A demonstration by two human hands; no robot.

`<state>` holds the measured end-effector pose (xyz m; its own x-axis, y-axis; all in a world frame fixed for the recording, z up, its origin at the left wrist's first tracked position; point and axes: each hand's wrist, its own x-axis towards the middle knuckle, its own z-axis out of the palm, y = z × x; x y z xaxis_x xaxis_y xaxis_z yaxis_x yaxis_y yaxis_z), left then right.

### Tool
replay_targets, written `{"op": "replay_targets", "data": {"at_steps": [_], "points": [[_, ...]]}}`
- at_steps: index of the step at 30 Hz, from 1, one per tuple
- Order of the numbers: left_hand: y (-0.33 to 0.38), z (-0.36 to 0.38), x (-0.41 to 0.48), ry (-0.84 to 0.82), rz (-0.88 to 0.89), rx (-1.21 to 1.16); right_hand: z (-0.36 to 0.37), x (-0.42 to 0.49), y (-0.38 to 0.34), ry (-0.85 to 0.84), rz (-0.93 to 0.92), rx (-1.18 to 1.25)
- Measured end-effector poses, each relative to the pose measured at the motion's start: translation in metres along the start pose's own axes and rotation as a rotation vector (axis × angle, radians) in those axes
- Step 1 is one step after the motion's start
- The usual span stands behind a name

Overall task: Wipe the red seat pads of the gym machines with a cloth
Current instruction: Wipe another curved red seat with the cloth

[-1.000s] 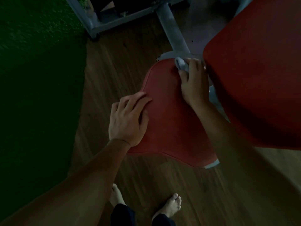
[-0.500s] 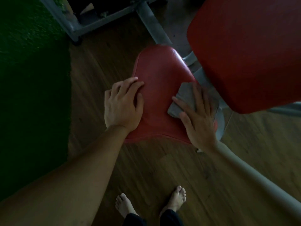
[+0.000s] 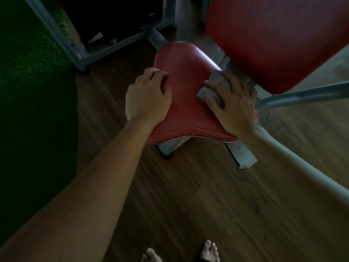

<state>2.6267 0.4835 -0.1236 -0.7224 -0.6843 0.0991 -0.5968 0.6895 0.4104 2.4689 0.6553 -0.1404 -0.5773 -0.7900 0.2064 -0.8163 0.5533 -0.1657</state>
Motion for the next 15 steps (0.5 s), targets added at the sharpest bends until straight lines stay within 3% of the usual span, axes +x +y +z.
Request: {"op": "replay_targets", "data": {"at_steps": [9, 15], "points": [[-0.015, -0.001, -0.012, 0.006, 0.164, 0.069, -0.002, -0.026, -0.014, 0.213, -0.099, 0.064], [-0.016, 0.000, -0.011, 0.034, 0.233, 0.094, 0.004, -0.042, -0.021, 0.350, -0.198, -0.021]]}}
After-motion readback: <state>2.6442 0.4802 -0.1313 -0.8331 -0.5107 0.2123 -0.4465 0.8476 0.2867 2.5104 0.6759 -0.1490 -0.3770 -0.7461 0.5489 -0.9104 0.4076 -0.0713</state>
